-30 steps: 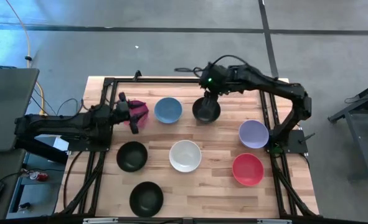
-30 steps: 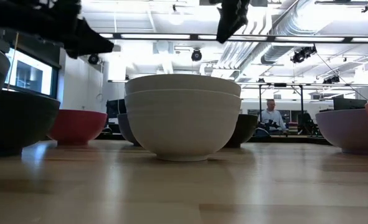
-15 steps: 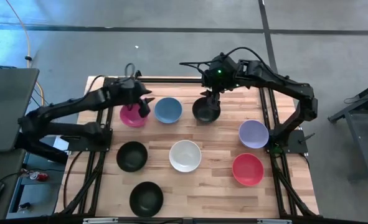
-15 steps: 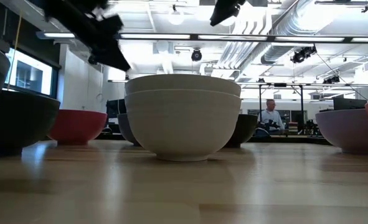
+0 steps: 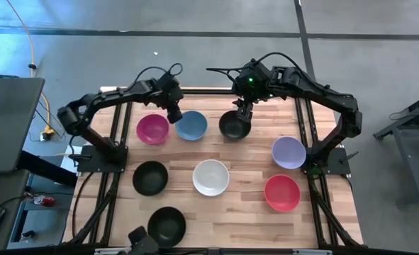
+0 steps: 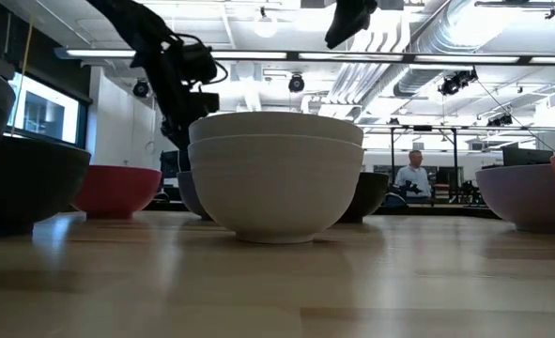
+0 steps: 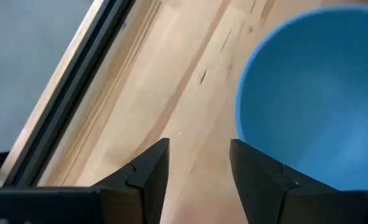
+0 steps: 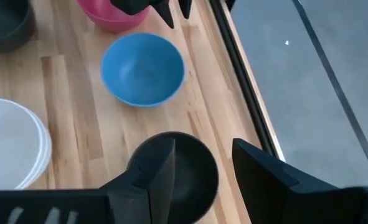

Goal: Nest bowls inside each other
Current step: Stack the blue bowl on top of the white bowl

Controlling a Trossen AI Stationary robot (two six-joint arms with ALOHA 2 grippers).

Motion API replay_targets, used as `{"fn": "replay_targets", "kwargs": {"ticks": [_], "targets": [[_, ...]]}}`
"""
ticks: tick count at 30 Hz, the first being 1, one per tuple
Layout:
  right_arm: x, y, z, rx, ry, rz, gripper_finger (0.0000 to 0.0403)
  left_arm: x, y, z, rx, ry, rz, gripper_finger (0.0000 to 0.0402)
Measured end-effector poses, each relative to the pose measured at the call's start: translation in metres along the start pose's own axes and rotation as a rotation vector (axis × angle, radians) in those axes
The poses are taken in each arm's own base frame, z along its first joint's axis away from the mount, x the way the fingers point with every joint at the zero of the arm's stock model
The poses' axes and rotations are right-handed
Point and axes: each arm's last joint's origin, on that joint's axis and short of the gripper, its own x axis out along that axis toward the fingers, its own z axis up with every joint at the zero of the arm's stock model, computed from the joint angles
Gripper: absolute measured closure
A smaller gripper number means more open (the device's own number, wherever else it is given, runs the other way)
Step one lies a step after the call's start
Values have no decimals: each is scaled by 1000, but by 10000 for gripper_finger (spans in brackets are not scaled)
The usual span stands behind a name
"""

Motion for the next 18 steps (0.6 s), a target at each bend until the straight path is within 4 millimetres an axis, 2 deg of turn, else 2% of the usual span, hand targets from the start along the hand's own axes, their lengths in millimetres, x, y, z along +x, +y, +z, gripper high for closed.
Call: {"fn": "replay_targets", "kwargs": {"ticks": [8, 18], "targets": [[0, -3, -1, 0, 3, -8, 251, 0, 6, 22, -48, -12, -120, 243], [1, -5, -1, 9, 4, -10, 251, 13, 7, 31, -72, 98, -183, 242]]}}
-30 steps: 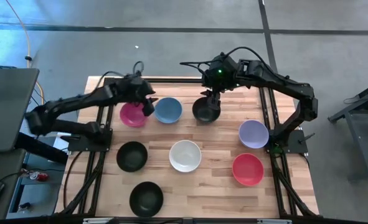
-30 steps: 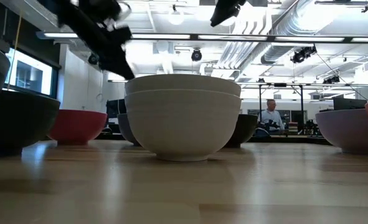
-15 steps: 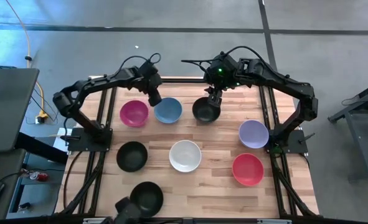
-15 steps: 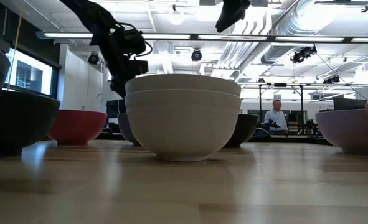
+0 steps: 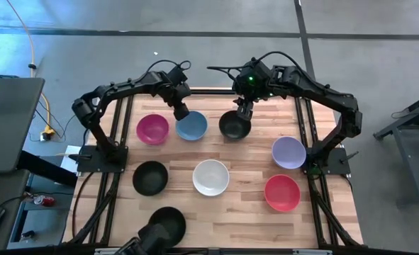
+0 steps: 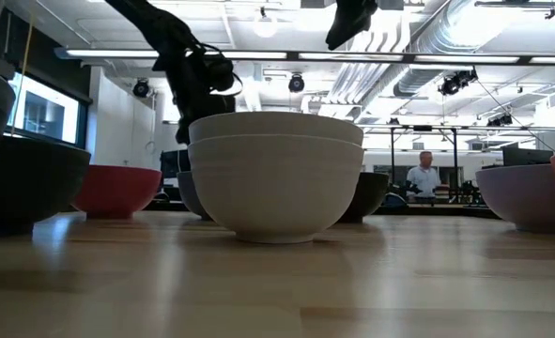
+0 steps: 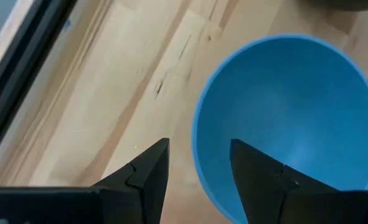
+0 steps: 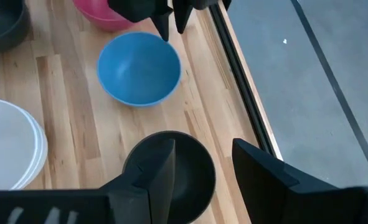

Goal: Nest bowls inside each other
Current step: Stack the blue bowl on top of the white bowl

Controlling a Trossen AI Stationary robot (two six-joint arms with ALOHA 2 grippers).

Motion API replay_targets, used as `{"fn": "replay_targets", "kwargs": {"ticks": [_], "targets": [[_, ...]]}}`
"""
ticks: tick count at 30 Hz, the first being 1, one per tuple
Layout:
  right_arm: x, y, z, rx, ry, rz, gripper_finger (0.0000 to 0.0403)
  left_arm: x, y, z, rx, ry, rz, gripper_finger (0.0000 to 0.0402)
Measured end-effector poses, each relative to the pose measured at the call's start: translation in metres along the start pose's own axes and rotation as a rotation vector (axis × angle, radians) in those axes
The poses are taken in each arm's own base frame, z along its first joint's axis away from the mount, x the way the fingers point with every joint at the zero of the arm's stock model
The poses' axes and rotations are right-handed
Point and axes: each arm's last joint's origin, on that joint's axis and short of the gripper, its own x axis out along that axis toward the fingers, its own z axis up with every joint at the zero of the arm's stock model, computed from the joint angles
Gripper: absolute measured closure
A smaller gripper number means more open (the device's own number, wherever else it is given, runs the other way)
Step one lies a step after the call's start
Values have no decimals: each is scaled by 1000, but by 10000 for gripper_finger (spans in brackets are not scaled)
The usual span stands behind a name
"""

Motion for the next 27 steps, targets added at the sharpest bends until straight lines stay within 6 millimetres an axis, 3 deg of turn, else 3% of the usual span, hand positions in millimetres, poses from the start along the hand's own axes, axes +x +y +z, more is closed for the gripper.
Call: {"fn": "replay_targets", "kwargs": {"ticks": [16, 27], "targets": [[0, 0, 0, 26, 0, 1, 251, 22, -10, 1, 32, 75, -23, 242], [0, 1, 0, 52, -3, 24, 251, 23, -11, -3, 40, 133, 38, 242]]}}
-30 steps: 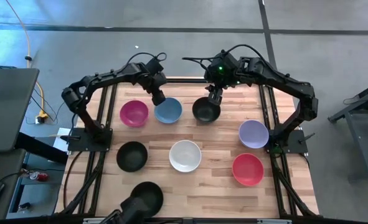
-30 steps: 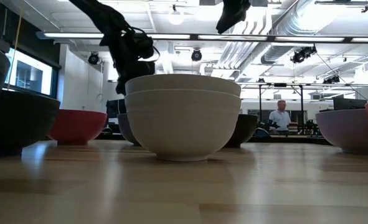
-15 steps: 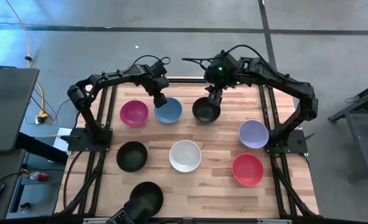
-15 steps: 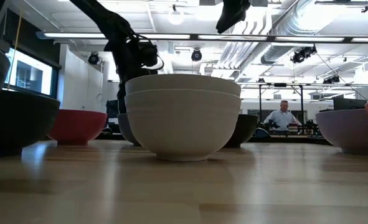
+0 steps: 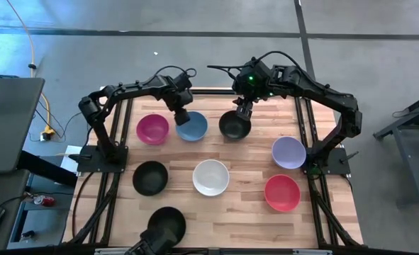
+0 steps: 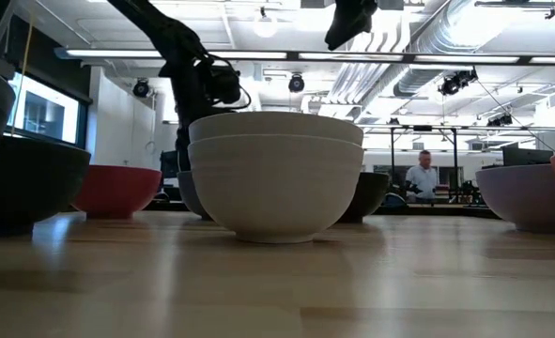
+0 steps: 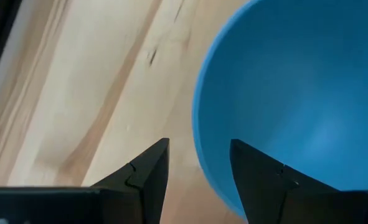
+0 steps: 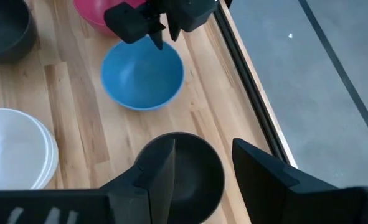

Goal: Nest bowls inside each other
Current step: Stack the blue bowl on top of the white bowl

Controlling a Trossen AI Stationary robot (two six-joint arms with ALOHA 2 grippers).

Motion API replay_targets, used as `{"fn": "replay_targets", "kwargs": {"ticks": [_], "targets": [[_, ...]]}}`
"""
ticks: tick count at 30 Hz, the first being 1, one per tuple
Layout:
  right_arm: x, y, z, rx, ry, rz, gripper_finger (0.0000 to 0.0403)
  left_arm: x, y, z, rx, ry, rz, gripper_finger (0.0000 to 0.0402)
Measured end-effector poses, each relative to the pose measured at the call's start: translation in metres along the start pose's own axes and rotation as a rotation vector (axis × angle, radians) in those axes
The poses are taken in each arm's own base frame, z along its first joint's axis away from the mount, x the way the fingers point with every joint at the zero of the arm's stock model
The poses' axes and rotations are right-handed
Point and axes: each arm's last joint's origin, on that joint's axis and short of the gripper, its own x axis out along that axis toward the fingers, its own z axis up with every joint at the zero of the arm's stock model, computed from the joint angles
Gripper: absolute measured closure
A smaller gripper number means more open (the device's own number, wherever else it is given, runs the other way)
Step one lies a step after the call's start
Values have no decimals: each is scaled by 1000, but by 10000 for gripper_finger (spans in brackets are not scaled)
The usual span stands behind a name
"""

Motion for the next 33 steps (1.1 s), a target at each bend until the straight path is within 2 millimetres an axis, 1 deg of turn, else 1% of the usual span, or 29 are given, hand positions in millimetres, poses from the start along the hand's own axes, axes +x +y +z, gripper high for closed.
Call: {"fn": "replay_targets", "kwargs": {"ticks": [6, 25, 28, 33], "targets": [[0, 0, 0, 1, 0, 4, 251, 0, 0, -3, -2, 39, 13, 242], [0, 0, 0, 16, 0, 4, 251, 0, -2, -6, -8, 58, -25, 245], [0, 0, 0, 16, 0, 4, 251, 0, -2, -6, -8, 58, -25, 261], [0, 0, 0, 16, 0, 4, 251, 0, -2, -6, -8, 58, -26, 312]]}}
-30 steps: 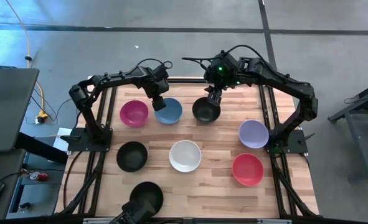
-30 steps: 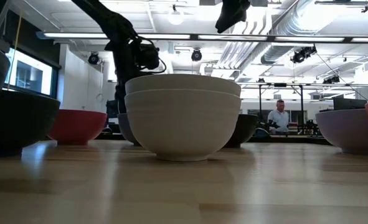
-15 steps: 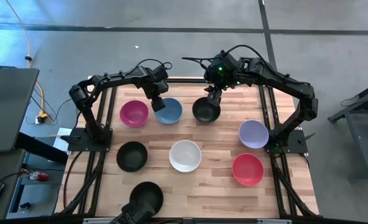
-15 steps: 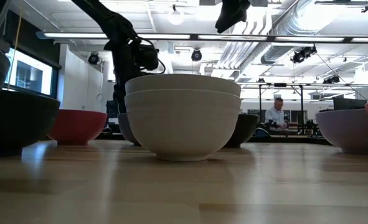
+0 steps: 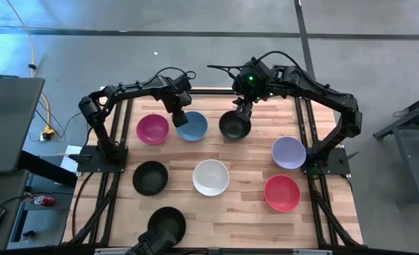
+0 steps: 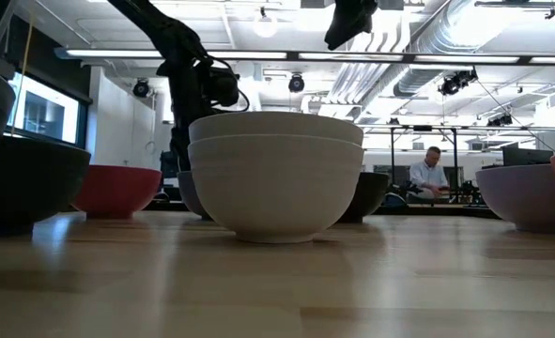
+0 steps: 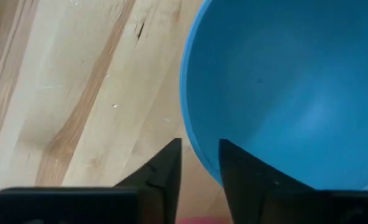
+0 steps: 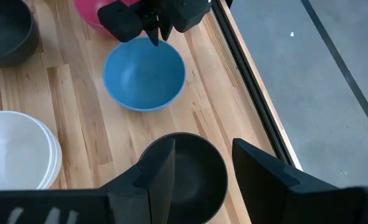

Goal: Nest bowls inside each other
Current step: Stack the blue bowl on top of the white bowl

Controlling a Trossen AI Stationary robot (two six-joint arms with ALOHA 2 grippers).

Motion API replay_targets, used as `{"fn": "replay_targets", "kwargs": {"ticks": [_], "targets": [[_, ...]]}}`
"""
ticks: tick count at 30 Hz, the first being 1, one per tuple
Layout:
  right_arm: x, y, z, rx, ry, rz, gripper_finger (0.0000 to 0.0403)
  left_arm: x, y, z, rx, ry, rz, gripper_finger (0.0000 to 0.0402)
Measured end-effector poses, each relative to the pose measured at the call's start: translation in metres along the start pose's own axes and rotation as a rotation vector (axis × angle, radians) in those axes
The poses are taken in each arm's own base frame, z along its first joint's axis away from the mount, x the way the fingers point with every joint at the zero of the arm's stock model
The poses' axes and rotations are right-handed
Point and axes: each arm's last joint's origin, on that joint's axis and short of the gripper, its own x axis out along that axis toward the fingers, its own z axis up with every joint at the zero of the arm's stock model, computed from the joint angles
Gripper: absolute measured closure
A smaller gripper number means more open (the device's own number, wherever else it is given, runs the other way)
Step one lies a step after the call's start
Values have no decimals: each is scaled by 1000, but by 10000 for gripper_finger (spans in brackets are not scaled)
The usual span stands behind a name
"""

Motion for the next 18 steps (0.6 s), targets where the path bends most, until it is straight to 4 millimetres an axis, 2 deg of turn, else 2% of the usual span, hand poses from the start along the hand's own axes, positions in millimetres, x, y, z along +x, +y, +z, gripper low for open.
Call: {"fn": "replay_targets", "kwargs": {"ticks": [8, 18], "targets": [[0, 0, 0, 0, 0, 0, 251, 0, 0, 0, 3, 0, 0, 392], [0, 0, -1, 0, 5, 0, 251, 0, 0, 1, 5, -6, 7, 400]]}}
